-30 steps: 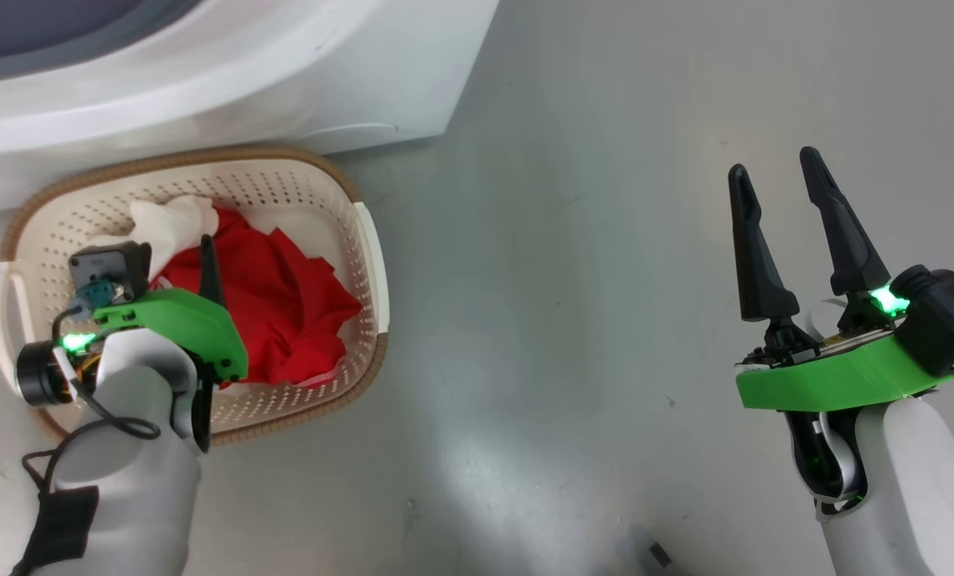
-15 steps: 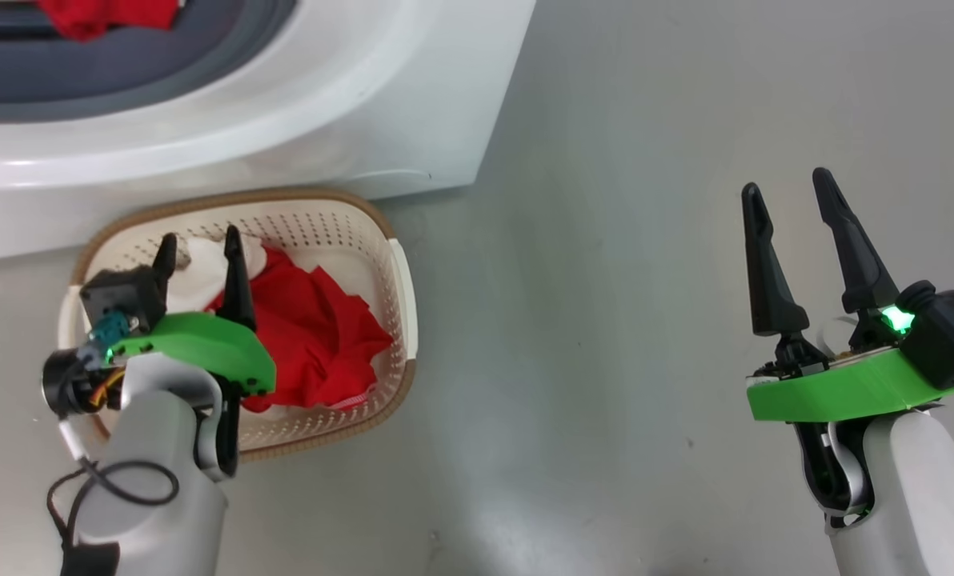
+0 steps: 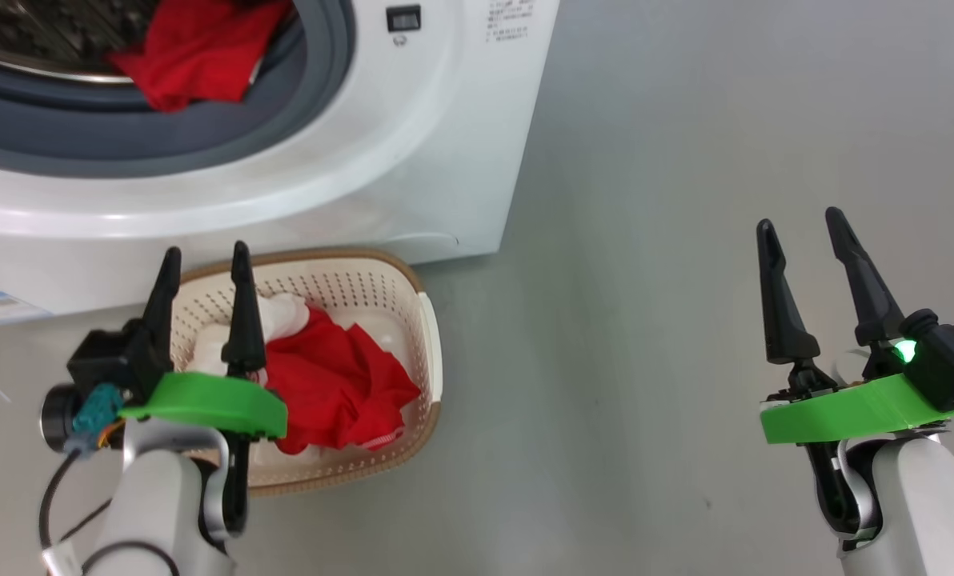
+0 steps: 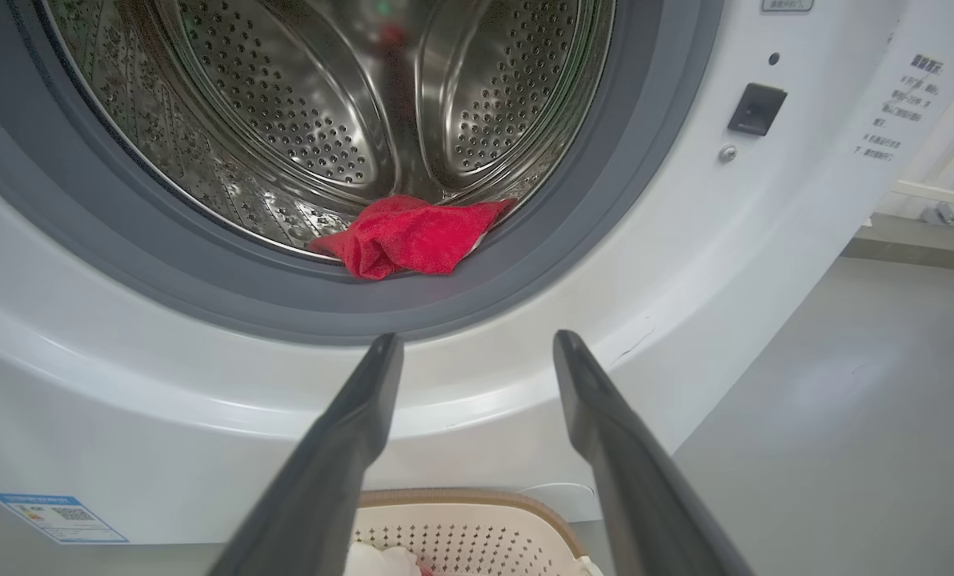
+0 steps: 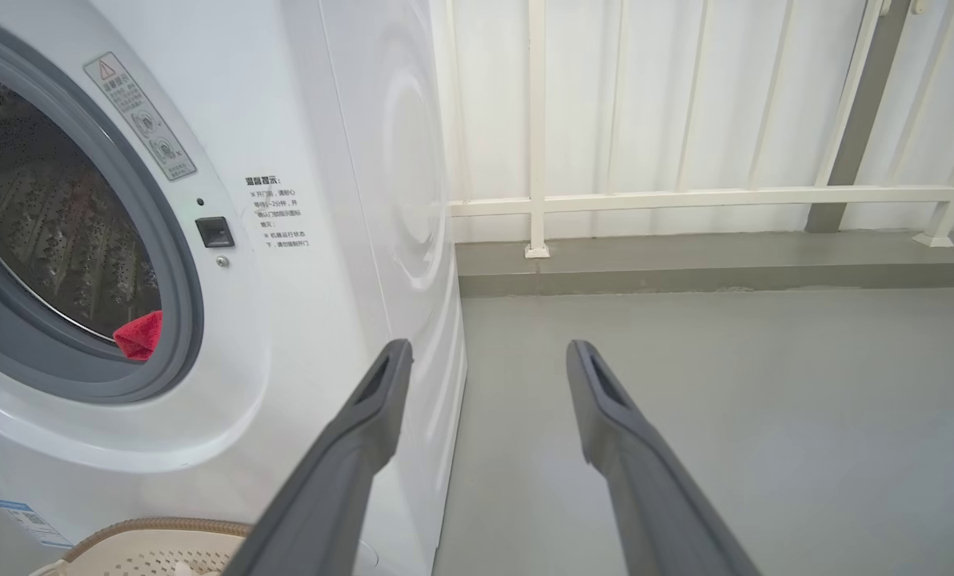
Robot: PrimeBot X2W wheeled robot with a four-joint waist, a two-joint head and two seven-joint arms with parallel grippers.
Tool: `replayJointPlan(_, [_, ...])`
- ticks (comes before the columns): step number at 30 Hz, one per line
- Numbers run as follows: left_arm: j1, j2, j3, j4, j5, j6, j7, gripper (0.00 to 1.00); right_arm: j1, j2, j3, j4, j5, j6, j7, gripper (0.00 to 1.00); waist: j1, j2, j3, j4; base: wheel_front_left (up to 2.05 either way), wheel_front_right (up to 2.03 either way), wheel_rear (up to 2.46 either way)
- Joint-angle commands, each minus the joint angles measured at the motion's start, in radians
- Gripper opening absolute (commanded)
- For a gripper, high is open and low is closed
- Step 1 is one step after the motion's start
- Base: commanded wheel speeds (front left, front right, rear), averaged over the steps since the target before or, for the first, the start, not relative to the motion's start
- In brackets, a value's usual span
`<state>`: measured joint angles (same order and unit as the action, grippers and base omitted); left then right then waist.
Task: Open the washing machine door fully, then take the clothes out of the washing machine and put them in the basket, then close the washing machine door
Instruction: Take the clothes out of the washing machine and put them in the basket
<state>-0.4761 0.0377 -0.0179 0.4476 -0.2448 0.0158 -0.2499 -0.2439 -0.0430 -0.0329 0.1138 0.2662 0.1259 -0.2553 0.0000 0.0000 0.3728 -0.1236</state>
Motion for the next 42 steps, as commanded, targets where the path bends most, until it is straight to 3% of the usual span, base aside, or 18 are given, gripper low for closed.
replayJointPlan(1, [0.033, 0.014, 0.028, -0.049, 0.005, 0.001, -0.012, 1.00, 0.018, -0.007, 0.009, -0.020, -0.020, 0.005, -0.006, 1.00, 0.0000, 0.0000, -0.049, 0.015, 0.00, 0.00, 0.00])
replayJointPlan(13, [0.173, 0.013, 0.033, -0.221, -0.020, 0.019, -0.012, 1.00, 0.079, -0.007, -0.026, -0.020, -0.062, 0.005, -0.006, 1.00, 0.0000, 0.0000, -0.177, 0.017, 0.00, 0.00, 0.00])
replayJointPlan(23, [0.300, 0.019, 0.030, -0.328, -0.001, 0.059, 0.009, 1.00, 0.160, -0.007, -0.031, -0.041, -0.078, 0.005, -0.006, 1.00, 0.0000, 0.0000, -0.258, 0.023, 0.00, 0.00, 0.00])
replayJointPlan(42, [0.453, 0.026, 0.041, -0.437, -0.033, 0.090, 0.078, 1.00, 0.226, -0.007, -0.024, -0.069, -0.085, 0.005, -0.006, 1.00, 0.0000, 0.0000, -0.310, 0.014, 0.00, 0.00, 0.00])
